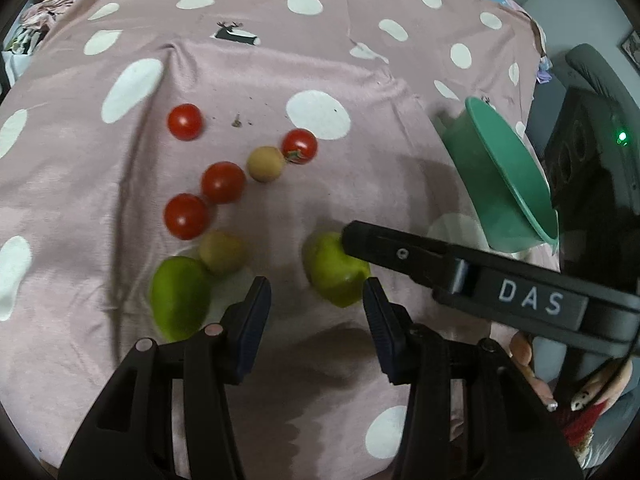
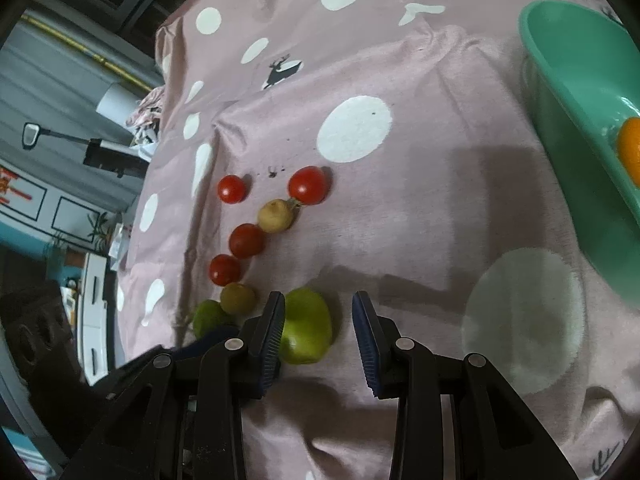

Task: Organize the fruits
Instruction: 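Close the right gripper around the pale green fruit, then lift the pale green fruit with the right gripper over the green bowl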

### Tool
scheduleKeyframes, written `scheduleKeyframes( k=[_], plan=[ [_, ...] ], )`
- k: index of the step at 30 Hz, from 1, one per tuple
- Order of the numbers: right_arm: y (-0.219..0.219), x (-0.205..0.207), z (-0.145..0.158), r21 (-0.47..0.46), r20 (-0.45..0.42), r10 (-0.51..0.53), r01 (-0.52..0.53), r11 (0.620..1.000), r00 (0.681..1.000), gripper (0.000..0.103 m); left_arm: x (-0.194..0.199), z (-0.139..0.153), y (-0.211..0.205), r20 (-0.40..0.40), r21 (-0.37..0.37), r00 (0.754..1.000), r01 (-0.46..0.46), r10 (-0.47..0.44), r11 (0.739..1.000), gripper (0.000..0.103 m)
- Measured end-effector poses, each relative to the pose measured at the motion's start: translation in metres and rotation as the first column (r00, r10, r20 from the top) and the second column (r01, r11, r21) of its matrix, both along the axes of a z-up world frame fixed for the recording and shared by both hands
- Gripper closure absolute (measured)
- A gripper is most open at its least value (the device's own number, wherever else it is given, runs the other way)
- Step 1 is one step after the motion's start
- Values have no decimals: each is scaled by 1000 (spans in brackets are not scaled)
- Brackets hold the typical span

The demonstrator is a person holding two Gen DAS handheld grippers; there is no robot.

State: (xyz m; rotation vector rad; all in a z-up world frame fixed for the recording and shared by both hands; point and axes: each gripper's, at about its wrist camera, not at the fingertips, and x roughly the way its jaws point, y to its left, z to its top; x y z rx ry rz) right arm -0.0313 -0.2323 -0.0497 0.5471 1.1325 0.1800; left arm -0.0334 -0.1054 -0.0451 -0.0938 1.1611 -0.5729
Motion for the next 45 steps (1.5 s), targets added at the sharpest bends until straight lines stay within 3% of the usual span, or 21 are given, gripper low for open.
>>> scheduleKeyframes(
  k=[13,26,36,45],
  plan=[
    [8,5,-9,3,-17,22,-22,1000,1000,66,6,-8,-5,-55,-73,998,-3,-1,997,61],
    [5,7,-14,23,-24,22,-21,1000,999,66,6,-16,-13,-88,-91,996,0,-8,996,66],
    [8,5,-12,5,-12,23,-23,1000,1000,66,3,-10,-14,-38,-68,999,-3,0,998,65],
    [5,-9,20,-14,108,21,-19,1000,994,65,-9,23,-18,94,-79,996,17,-9,997,66]
  ],
)
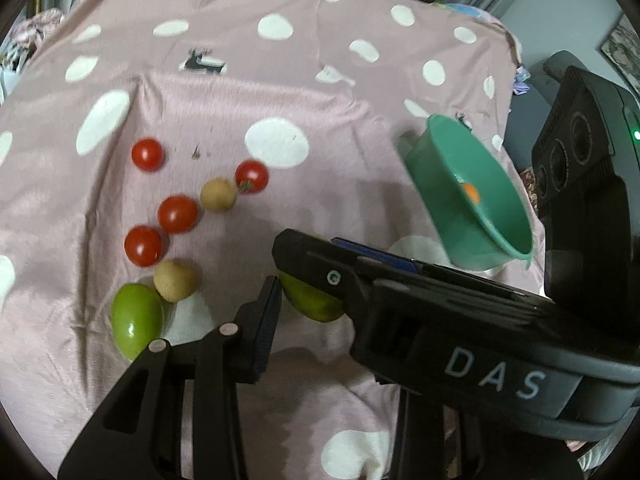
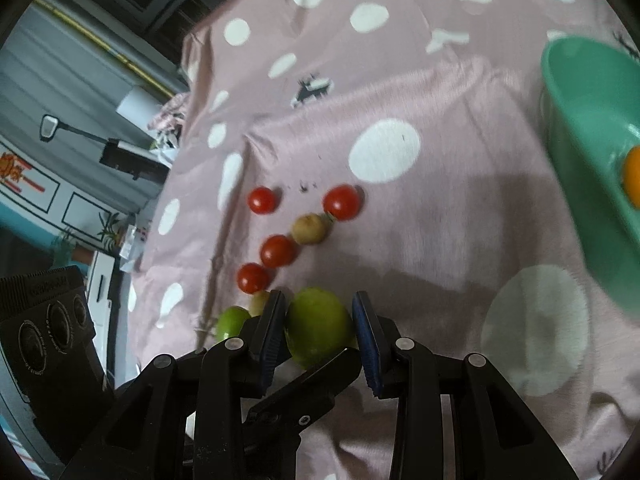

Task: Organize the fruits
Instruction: 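Lift the pale green fruit with the right gripper over the green bowl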

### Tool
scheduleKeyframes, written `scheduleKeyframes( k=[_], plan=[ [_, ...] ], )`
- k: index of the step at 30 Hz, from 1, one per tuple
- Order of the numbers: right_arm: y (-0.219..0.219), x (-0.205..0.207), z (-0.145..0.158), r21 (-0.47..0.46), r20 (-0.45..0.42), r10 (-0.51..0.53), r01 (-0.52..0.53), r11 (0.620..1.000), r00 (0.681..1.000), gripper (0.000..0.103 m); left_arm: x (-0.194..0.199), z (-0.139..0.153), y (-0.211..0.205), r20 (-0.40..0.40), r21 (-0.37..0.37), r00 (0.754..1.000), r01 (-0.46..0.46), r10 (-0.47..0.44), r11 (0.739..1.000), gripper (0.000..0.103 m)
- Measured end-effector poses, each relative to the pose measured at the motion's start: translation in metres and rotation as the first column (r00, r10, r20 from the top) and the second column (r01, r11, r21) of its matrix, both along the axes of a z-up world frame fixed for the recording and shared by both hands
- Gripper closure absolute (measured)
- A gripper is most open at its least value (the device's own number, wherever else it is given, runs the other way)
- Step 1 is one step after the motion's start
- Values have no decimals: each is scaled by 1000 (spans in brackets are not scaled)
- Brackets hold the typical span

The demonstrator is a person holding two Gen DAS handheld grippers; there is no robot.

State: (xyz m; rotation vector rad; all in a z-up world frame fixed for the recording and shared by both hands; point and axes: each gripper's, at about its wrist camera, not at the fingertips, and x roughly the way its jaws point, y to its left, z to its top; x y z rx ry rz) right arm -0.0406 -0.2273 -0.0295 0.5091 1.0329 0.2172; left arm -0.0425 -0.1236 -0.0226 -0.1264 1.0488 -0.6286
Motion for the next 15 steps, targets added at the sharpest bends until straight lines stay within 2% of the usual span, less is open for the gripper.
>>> scheduleKeyframes(
  k=[7,15],
  plan=[
    [-6,-16,32,-11,113,-21,23,1000,993,65,-14,28,-7,118,-17,993,14,-12,1000,66],
    [-13,-33,62,-31,216,-43,51,998,975,65,-27,52,-20,210,-23,977,50,-44,999,66]
  ],
)
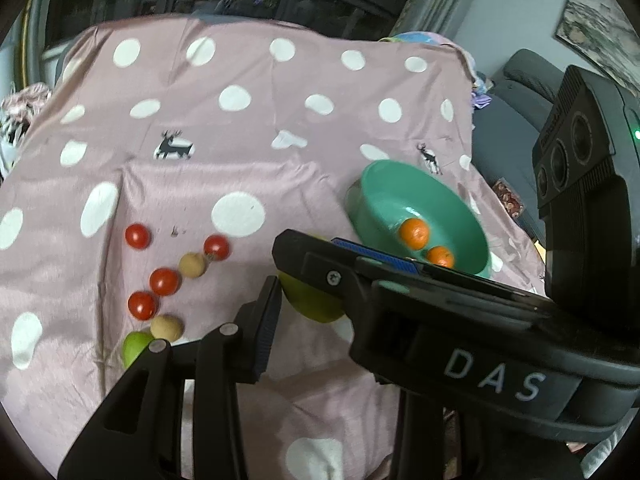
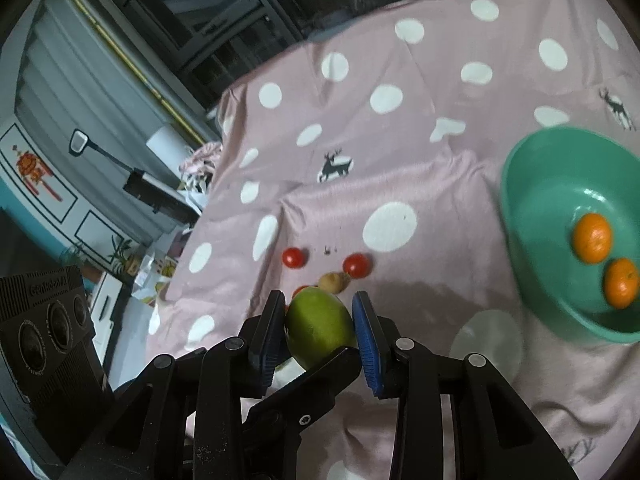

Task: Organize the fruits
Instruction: 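Lift the pale green fruit with the right gripper over the green bowl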

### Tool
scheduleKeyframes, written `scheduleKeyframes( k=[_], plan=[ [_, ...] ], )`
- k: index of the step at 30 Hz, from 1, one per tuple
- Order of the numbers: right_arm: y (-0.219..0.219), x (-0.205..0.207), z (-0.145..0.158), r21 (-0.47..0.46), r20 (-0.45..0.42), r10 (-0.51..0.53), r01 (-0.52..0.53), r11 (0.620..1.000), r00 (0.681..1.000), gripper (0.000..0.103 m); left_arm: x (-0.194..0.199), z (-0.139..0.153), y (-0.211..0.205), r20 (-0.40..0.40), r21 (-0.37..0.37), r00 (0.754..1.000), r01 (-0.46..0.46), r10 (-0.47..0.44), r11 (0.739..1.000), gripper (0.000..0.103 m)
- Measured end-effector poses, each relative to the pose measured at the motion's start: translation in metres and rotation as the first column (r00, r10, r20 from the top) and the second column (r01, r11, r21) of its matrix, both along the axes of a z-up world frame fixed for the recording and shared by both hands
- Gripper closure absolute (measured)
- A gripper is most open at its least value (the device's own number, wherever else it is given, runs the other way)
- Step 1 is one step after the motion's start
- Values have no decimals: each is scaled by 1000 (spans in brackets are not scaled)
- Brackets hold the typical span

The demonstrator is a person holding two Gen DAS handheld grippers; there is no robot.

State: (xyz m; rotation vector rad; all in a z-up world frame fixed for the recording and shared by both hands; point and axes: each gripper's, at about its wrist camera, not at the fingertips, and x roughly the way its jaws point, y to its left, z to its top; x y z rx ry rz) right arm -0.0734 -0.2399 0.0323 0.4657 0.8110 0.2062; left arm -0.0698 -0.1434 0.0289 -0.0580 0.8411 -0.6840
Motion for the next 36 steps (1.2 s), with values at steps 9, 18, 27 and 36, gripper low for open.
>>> scheduleKeyframes(
  k=[9,18,27,36],
  plan=[
    [-25,-17,16,-10,77,-48,49,999,996,65,-8,13,-30,62,-10,997,56,-55,998,66],
    [-63,-28,17,7,93,-131,131,991,987,65,-11,18,-76,86,14,989,122,-123,992,66],
    [-101,-41,14,33,91,-225,223,974,970,65,-12,15,-115,83,25,977,196,-197,980,66],
    [-126,-45,5,50,65,-296,293,955,953,65,-9,6,-143,58,40,970,236,-238,971,66]
  ],
)
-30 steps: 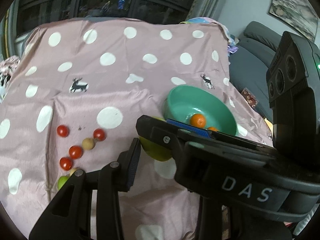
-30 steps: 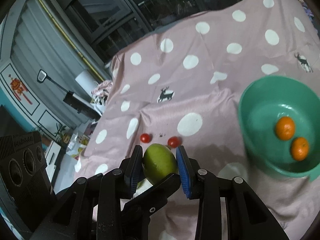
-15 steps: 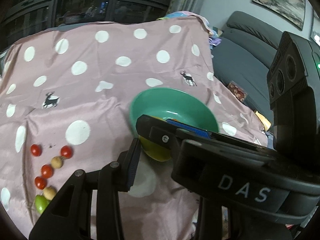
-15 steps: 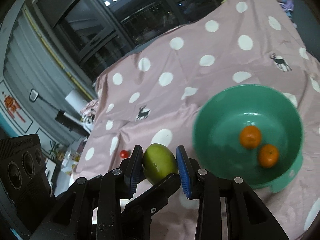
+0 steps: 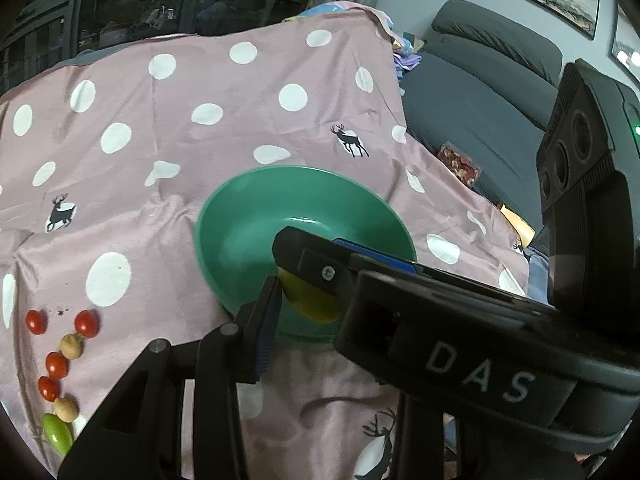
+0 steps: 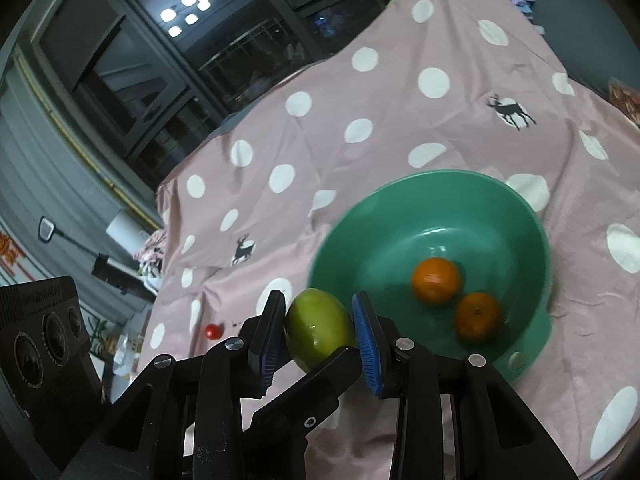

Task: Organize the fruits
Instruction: 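Lift the pale green fruit with the right gripper over the green bowl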

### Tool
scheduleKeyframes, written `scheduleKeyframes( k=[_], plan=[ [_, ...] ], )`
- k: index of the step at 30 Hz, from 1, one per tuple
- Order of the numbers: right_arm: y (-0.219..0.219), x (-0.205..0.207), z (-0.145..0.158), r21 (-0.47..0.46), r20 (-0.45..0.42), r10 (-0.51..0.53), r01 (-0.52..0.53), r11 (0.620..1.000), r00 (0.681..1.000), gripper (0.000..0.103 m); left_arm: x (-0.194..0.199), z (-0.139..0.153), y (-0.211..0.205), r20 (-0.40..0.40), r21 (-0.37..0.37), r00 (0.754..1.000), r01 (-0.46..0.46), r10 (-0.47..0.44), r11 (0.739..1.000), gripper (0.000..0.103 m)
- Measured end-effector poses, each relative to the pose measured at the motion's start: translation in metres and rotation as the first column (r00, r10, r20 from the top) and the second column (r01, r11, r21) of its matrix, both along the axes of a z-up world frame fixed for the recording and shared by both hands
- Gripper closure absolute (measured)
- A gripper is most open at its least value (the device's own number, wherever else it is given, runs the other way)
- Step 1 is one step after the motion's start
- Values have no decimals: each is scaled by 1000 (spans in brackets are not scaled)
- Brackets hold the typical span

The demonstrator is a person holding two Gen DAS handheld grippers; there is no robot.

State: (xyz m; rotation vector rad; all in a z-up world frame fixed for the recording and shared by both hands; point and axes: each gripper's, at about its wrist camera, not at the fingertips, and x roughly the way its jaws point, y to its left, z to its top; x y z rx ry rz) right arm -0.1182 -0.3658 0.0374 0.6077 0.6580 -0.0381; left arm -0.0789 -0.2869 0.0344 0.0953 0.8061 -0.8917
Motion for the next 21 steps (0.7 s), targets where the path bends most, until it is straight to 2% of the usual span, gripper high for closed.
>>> scheduleKeyframes(
  k=[13,21],
  plan=[
    [-28,6,-17,50,-59,-61,64,997,996,65,11,-15,-26,-52,22,998,39,-38,999,66],
    [-39,7,-26,64,-96,-99,106,992,990,65,17,-23,-35,-95,8,994,62,-61,998,66]
  ],
)
